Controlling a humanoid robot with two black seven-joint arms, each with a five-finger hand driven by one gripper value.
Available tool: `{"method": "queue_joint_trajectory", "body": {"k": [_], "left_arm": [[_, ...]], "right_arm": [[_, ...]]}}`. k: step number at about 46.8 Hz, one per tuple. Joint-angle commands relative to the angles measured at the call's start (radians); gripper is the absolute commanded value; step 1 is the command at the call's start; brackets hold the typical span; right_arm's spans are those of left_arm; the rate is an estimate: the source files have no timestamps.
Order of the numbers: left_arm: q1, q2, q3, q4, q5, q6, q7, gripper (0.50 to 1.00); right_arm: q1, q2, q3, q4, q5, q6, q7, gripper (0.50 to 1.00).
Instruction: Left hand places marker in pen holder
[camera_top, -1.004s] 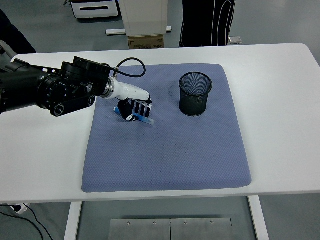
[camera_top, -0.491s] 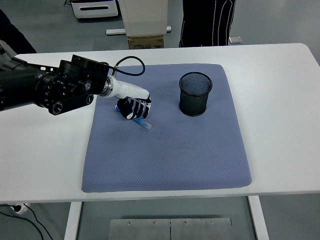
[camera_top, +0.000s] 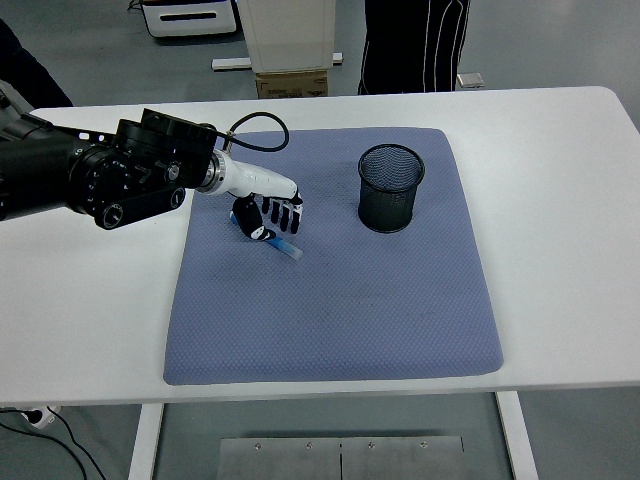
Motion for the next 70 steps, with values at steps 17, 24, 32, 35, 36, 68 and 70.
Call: {"method": "queue_joint_trajectory", "body": {"k": [17,24,32,35,36,68,70], "left_arm": [[-0.004,0.0,0.0,-0.017,0.0,-0.022,-0.025,0.64],[0.002,0.0,0.003,-0.02,0.008,-0.013,-0.024,0.622],[0.007,-0.003,0.009,-0.02,0.049,0.036,-0.024,0.61],[0.007,-0.002,0.011,-0.02,0.049,0.038,-0.024,0.607],[0.007,-0.002,0.011,-0.02,0.049,0.038,-0.024,0.61],[0.019,-0.002,0.012,-0.02,0.049,0.035,-0.025,0.502],[0.019,-0.002,0.012,-0.02,0.049,0.035,-0.025,0.5]], "right_arm": [[0.0,0.0,0.0,0.0,0.0,0.002,0.0,1.0],[0.0,0.0,0.0,0.0,0.0,0.002,0.0,1.0],[0.0,0.0,0.0,0.0,0.0,0.0,0.0,1.0],[0.0,0.0,0.0,0.0,0.0,0.0,0.0,1.0],[0.0,0.0,0.0,-0.001,0.0,0.0,0.0,1.0],[0.0,0.0,0.0,0.0,0.0,0.0,0.0,1.0],[0.0,0.0,0.0,0.0,0.0,0.0,0.0,1.0]]}}
